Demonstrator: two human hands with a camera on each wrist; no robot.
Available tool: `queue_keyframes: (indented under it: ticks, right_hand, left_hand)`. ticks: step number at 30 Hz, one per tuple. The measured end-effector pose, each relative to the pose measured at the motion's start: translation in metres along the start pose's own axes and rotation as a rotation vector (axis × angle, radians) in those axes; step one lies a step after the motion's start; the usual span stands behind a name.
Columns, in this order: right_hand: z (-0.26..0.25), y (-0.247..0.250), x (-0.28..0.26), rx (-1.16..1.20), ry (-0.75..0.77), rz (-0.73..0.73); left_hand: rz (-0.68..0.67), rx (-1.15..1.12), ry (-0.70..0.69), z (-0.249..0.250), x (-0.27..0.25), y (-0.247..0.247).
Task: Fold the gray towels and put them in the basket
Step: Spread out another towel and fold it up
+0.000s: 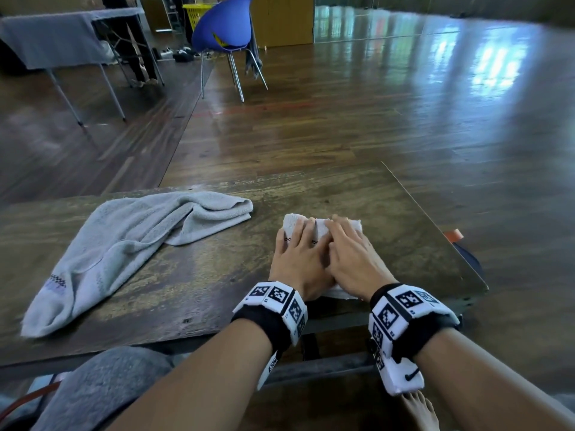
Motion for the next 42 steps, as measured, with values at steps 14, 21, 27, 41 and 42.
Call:
queue_keyframes:
  ticks: [14,21,27,41,42]
  right_hand:
    - [0.018,-0.030,0.004,-0.001,-0.213,-0.099]
    - [0.017,-0.031,0.002,-0.044,-0.266,-0.070]
    - [0.016,-0.031,-0.001,-0.062,-0.273,-0.072]
    - [0.014,-0.041,-0.023,-0.064,-0.320,-0.123]
    - [0.013,-0.042,-0.025,-0.066,-0.320,-0.121]
  left_hand:
    - [-0.115,-0.221,0.027,-0.019,0.008,0.003]
    - [-0.079,-0.245,0.089,-0.021,0.007,0.002]
    - [-0.074,-0.270,0.119,-0.022,-0.001,0.002]
    - [-0.043,-0.310,0.191,-0.030,-0.021,-0.012]
    - [-0.045,-0.315,0.206,-0.032,-0.023,-0.013]
Point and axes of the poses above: each hand's wrist, its own x-axis towards the middle knuckle, its own y-axis out of the back of the hand, z = x × y, the point moved 3 cm from there along x, towards the middle knuckle, and after that the axes turned 13 degrees about -z, right-handed, at the moved point
